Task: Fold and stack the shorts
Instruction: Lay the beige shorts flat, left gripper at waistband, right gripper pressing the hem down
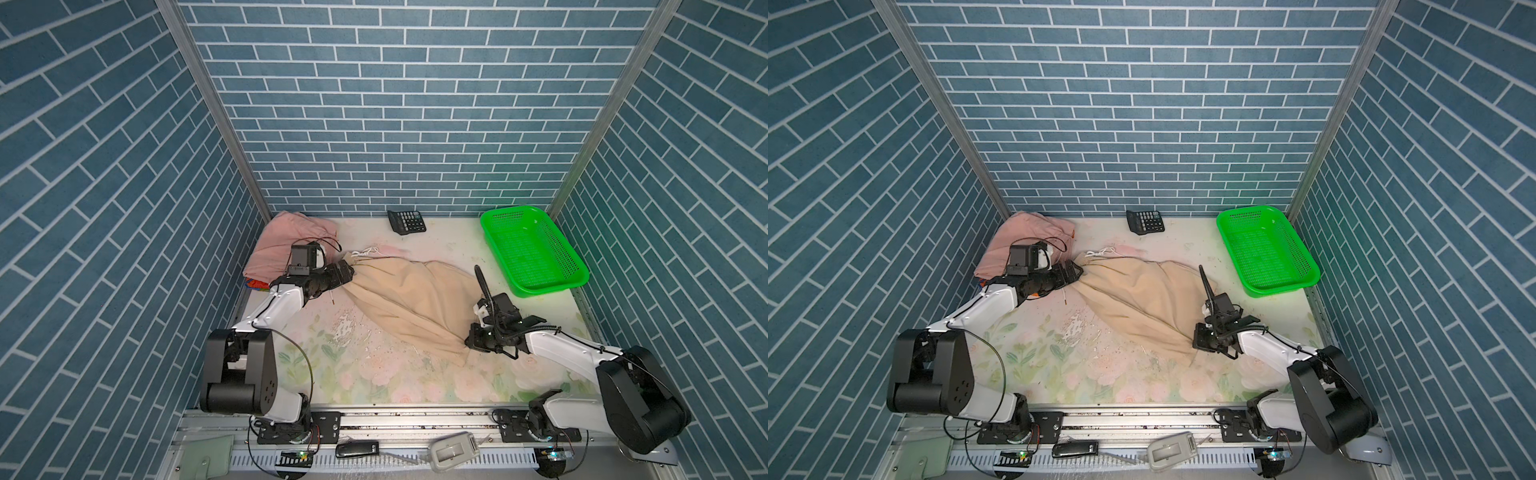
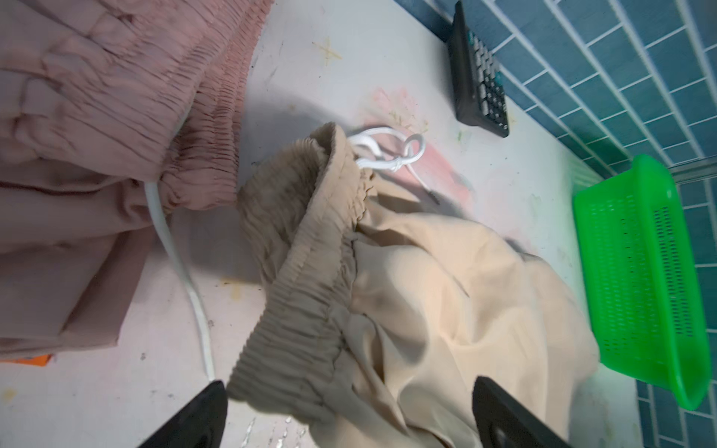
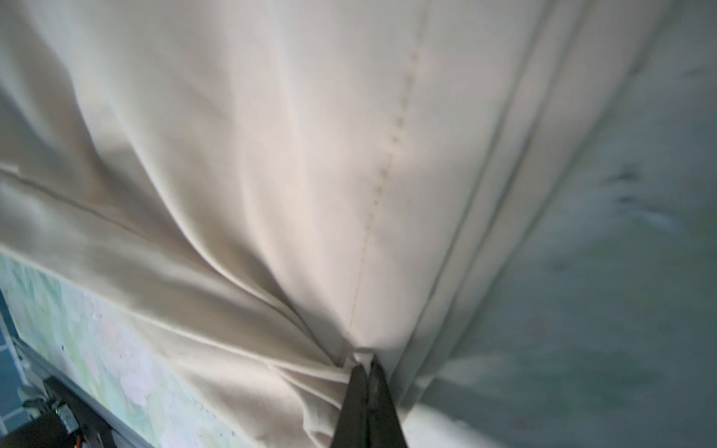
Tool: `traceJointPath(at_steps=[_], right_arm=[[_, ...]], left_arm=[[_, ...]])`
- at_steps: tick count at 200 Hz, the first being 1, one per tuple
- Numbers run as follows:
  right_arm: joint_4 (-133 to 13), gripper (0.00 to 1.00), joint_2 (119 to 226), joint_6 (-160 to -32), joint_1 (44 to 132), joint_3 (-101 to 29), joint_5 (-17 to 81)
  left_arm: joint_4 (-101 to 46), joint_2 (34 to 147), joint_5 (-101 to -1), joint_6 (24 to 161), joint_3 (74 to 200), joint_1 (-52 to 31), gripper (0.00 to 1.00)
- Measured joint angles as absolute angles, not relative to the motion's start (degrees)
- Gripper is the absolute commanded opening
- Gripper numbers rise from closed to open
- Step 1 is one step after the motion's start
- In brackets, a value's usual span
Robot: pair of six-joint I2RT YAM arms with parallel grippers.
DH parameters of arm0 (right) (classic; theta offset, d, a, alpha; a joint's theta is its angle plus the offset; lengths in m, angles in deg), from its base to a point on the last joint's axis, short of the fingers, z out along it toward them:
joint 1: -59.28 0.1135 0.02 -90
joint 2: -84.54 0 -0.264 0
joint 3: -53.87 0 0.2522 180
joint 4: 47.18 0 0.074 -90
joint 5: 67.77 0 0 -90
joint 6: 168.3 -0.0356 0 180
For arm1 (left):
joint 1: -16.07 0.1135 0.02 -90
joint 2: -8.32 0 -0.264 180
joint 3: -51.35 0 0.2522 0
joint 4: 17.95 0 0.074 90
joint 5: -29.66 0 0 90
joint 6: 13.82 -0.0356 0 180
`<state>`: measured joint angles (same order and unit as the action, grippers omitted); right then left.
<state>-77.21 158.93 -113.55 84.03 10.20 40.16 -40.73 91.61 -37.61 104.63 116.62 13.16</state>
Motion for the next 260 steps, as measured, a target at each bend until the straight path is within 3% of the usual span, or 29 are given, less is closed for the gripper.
traceJointPath(at_steps=[53,107,192,236,249,260], right_arm=[[-82.63,0.00,162.01,-109.44,76.84,2.99,36.64],[-83.79,0.00,162.98,-106.90,76.73,-1.95,35.50],[-84.69,0.00,163.83,-106.09,76.44,-3.42,35.46],[-84.38,0.00,163.83,-105.29,76.09,-4.42,35.61],[-84.38,0.00,163.83,-105.26,76.09,-4.42,35.72],[-84.29,0.00,163.83,-105.26,76.09,-4.42,35.77]], left_arm=[[-32.75,88.70,-31.36,114.12,110.06,13.16,1.00],[-29.25,81.81,-28.61,124.72,101.19,13.57,1.00],[-19.38,84.30,-27.58,139.14,91.88,16.32,0.99],[-10.09,86.95,-28.65,145.28,89.54,16.43,0.78],[-5.89,89.75,-29.16,147.32,89.12,16.43,0.69],[-2.28,92.33,-29.37,148.67,88.64,16.43,0.55]])
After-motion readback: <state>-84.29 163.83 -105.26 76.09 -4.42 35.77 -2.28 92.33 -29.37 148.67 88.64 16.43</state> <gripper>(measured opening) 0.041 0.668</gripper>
